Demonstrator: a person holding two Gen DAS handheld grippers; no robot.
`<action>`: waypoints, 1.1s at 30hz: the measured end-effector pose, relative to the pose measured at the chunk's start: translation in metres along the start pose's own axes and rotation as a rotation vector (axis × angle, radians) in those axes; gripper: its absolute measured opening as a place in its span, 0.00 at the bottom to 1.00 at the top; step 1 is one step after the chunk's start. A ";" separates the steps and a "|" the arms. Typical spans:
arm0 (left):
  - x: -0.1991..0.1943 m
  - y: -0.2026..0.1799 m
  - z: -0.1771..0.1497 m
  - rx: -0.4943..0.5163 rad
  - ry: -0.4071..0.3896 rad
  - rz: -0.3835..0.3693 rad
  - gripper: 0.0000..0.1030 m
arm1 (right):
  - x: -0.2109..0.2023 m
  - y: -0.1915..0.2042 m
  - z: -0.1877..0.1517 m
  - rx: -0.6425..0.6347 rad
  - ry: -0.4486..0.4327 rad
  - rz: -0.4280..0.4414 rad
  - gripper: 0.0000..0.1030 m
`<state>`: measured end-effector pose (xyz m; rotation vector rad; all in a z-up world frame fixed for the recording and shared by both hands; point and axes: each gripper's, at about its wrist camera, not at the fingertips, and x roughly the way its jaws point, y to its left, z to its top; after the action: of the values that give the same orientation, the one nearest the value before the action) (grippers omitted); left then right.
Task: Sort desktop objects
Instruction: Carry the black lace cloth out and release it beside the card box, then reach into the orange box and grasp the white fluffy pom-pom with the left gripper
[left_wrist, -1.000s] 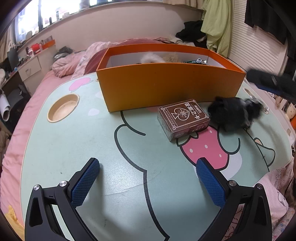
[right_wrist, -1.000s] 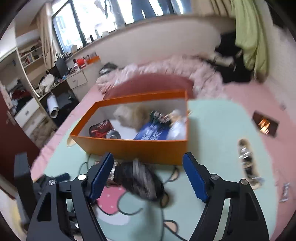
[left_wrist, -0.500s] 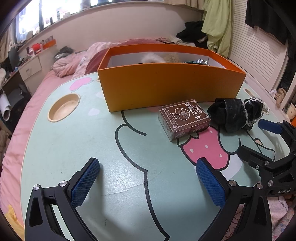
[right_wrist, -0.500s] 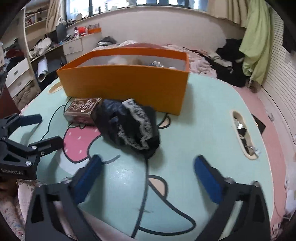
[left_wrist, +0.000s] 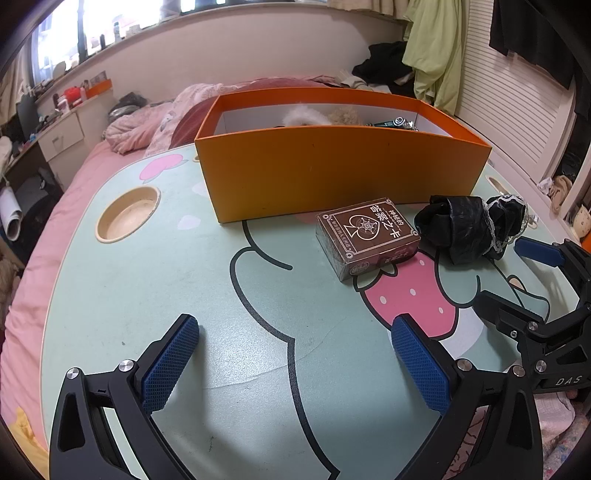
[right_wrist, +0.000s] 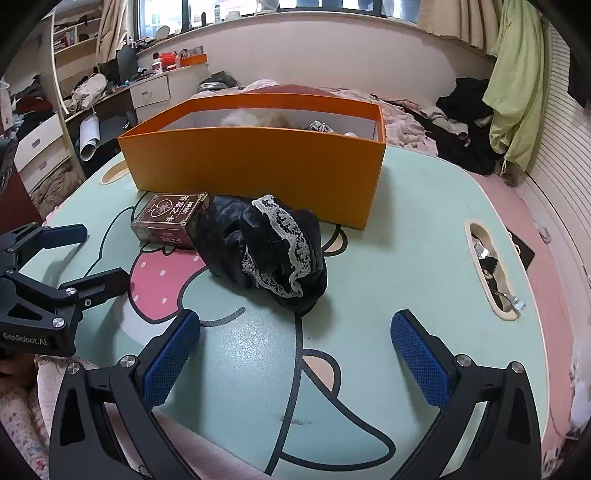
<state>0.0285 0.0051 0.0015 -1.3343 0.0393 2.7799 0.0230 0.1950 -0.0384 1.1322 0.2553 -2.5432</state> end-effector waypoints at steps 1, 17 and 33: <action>0.000 0.000 0.000 0.000 0.000 0.000 1.00 | 0.000 0.000 0.000 -0.005 0.001 0.003 1.00; -0.037 0.015 0.051 -0.059 -0.084 -0.064 0.95 | -0.007 0.005 0.001 -0.034 -0.011 0.038 1.00; 0.104 0.016 0.195 -0.236 0.284 -0.125 0.40 | -0.009 0.005 0.003 -0.033 -0.014 0.038 1.00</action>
<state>-0.1890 0.0024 0.0427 -1.7107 -0.3568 2.5340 0.0286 0.1913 -0.0302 1.0963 0.2690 -2.5029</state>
